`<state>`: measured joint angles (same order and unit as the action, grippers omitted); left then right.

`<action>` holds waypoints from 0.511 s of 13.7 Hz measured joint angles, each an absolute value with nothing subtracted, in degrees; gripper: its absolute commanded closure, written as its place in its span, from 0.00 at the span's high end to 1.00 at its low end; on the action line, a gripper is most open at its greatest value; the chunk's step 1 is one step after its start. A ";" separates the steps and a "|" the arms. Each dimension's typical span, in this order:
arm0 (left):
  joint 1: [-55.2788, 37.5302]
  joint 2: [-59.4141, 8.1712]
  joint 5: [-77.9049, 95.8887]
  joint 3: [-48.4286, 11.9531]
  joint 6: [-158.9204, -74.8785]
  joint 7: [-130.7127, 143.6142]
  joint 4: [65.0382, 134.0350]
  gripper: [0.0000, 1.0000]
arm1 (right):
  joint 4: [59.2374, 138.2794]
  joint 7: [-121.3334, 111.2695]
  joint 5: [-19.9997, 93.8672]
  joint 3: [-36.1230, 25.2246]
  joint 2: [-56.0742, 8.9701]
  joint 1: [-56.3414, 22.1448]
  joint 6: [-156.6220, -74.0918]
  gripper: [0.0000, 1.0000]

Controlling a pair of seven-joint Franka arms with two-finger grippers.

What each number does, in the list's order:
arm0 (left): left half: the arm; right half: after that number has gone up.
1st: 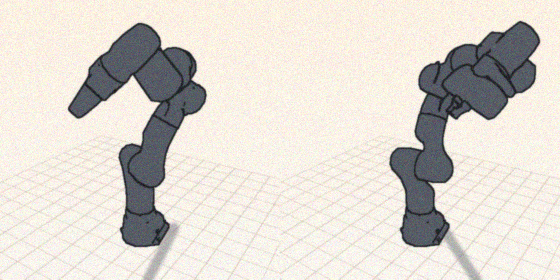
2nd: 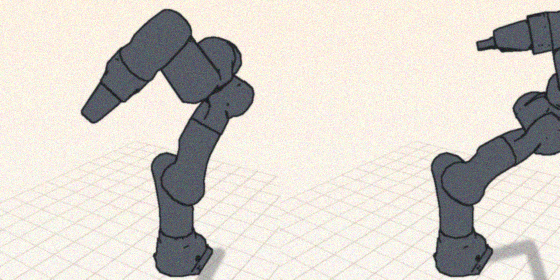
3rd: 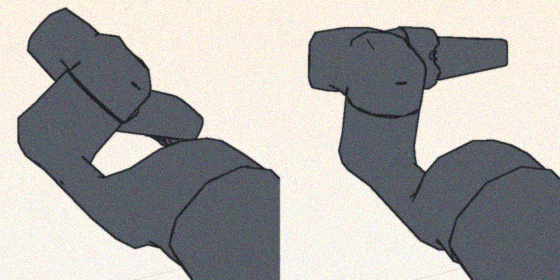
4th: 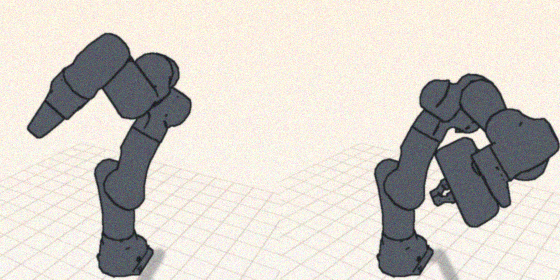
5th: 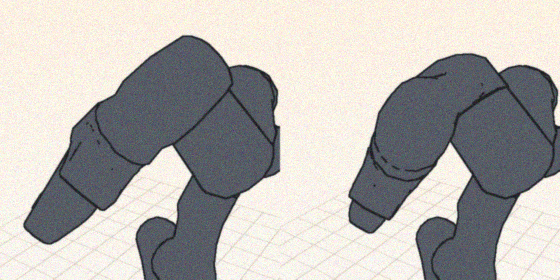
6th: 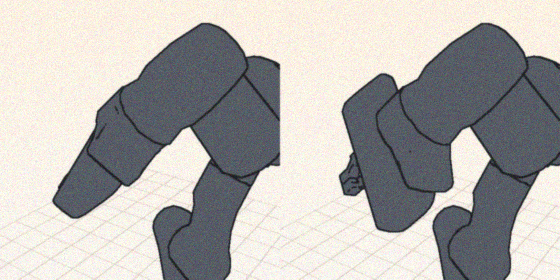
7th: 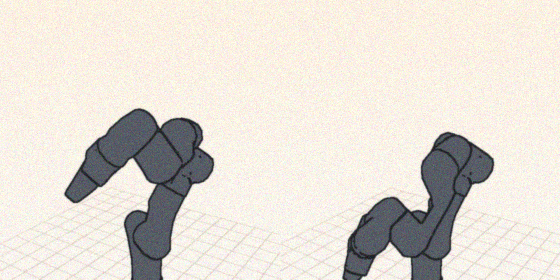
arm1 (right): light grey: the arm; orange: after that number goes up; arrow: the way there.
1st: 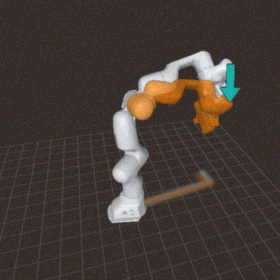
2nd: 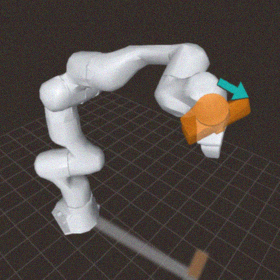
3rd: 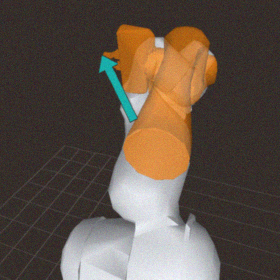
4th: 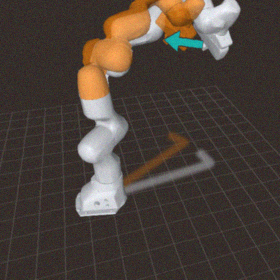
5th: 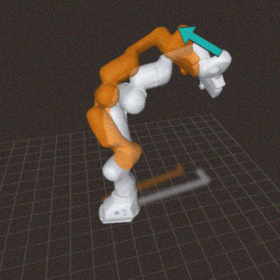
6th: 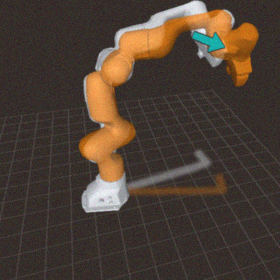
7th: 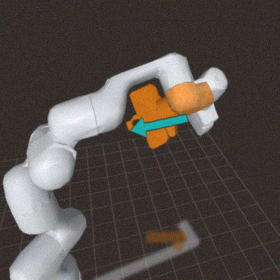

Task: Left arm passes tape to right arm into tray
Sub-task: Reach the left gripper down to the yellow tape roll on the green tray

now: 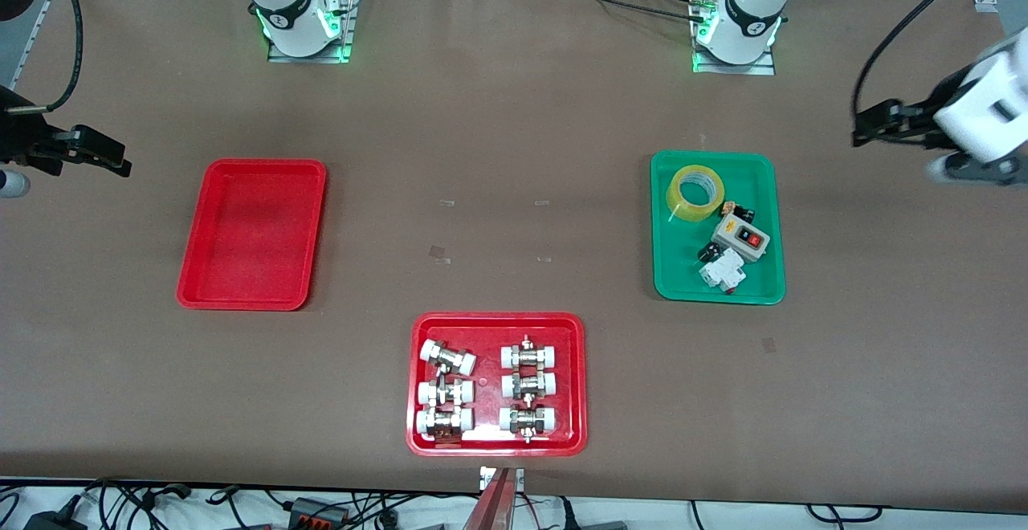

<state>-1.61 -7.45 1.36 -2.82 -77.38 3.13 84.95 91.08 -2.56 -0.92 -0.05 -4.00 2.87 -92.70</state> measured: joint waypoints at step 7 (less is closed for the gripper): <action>-1.85 -7.05 3.71 -5.16 -104.86 5.85 114.04 1.00 | 91.10 -2.62 -0.92 0.08 -4.04 2.28 -92.88 1.00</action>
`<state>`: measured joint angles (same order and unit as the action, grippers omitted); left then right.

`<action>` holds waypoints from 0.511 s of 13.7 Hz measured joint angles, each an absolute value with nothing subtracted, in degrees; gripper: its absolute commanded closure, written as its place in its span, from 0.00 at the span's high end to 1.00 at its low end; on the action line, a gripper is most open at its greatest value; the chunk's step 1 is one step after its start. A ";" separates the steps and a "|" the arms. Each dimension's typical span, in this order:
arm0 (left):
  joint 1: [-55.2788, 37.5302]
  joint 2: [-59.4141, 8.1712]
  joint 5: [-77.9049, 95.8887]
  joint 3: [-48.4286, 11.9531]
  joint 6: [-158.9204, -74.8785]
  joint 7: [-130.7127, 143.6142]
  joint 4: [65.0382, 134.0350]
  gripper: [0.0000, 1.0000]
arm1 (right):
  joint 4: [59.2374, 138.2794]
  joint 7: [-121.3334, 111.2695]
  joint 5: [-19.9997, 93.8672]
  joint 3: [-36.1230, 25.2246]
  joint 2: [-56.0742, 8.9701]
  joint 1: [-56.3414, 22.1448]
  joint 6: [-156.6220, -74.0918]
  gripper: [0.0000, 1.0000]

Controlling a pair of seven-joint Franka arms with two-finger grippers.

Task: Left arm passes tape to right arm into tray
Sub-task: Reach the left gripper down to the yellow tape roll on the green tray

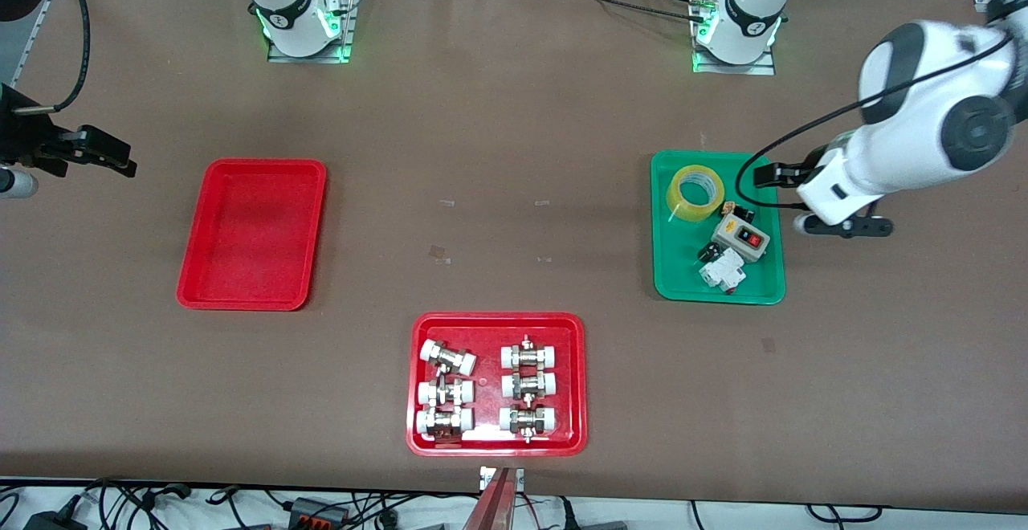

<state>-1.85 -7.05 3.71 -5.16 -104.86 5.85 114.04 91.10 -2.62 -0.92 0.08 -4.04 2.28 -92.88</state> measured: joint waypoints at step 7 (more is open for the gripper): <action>-1.86 -9.66 3.80 -9.13 -132.77 10.52 136.62 1.00 | 91.11 -2.62 -0.92 0.07 -4.30 2.27 -92.91 1.00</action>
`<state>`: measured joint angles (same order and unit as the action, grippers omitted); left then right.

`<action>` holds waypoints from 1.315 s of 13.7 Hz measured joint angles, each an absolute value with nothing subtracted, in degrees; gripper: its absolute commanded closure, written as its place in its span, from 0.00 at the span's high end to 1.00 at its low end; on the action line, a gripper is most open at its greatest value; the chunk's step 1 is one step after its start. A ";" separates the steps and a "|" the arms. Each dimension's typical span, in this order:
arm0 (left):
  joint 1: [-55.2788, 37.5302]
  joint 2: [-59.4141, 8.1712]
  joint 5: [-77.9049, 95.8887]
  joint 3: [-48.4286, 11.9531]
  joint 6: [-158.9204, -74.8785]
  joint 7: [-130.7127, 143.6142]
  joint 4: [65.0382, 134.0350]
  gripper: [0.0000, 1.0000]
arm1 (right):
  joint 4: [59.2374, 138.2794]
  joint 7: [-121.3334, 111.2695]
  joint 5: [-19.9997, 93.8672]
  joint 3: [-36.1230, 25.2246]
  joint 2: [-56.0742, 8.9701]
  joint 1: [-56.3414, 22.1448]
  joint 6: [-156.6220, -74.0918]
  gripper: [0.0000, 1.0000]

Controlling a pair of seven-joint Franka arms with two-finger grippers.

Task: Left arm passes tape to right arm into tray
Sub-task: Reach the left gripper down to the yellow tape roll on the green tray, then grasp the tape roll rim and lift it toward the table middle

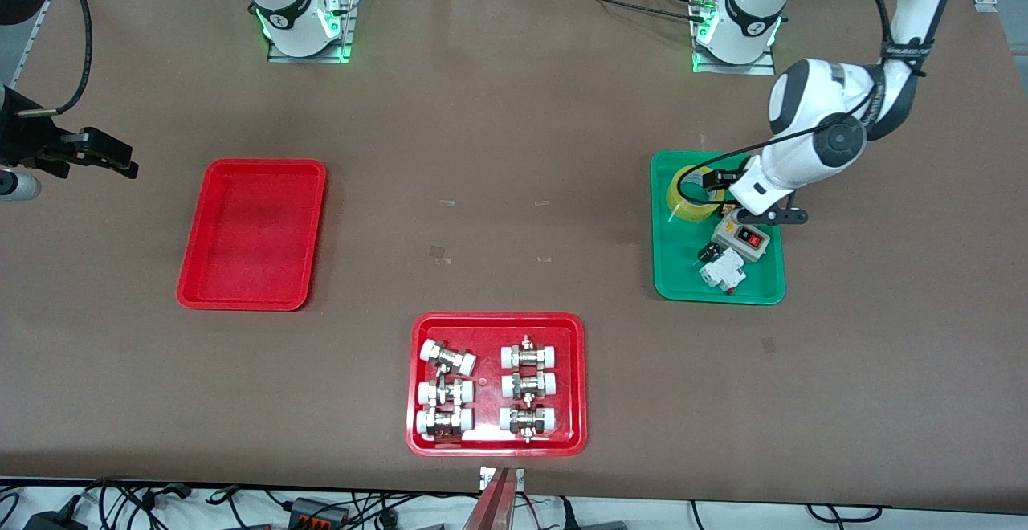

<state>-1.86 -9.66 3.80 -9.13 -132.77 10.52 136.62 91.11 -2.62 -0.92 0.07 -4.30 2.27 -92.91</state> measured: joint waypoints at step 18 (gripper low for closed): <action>-1.68 -5.61 3.82 -13.19 -129.76 14.10 134.73 0.02 | 91.11 -2.62 -0.92 -0.05 -5.43 2.29 -93.61 1.00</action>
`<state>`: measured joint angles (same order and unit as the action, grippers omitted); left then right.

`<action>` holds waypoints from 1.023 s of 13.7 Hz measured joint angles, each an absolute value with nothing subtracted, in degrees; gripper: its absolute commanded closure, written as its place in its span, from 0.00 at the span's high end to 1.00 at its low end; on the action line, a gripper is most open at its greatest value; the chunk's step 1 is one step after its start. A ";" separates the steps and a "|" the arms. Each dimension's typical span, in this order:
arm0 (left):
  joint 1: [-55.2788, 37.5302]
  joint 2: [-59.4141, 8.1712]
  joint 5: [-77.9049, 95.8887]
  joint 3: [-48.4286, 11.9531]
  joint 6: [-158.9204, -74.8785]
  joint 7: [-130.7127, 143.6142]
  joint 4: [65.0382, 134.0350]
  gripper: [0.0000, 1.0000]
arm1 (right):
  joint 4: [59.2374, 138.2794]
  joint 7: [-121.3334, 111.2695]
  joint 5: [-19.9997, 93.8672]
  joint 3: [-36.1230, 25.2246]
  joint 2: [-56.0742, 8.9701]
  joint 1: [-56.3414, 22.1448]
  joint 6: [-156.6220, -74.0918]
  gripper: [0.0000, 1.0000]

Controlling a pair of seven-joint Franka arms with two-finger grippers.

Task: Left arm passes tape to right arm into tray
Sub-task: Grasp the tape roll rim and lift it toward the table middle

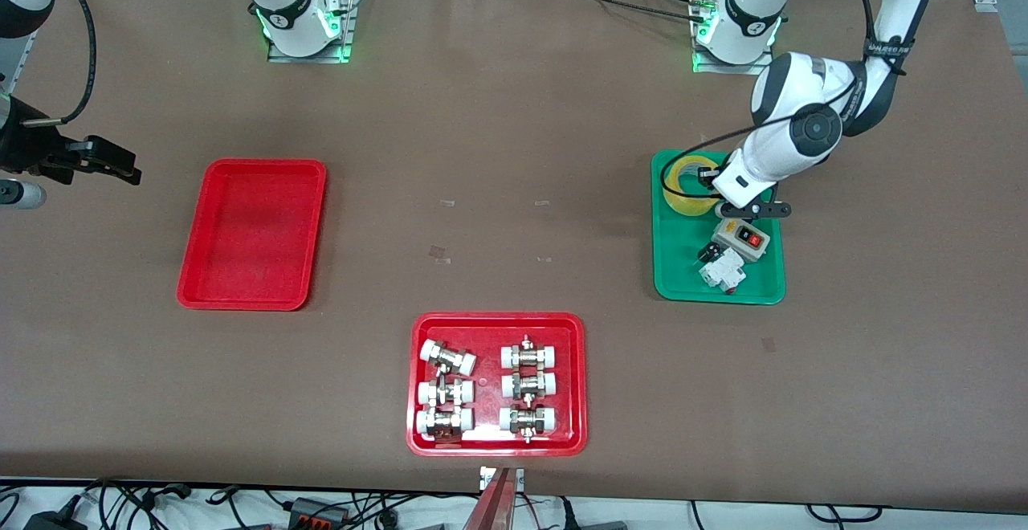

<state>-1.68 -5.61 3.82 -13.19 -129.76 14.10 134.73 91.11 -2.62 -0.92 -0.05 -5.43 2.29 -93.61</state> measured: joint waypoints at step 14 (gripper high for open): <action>-4.24 -17.54 19.68 -37.51 -129.59 48.16 98.61 0.03 | 90.88 -3.18 8.52 0.56 -14.04 -5.14 -93.89 1.00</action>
<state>-4.24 -17.54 19.68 -37.51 -129.59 48.16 98.61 90.88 -3.18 8.52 0.56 -14.04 -5.14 -93.89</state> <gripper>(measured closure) 0.780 0.000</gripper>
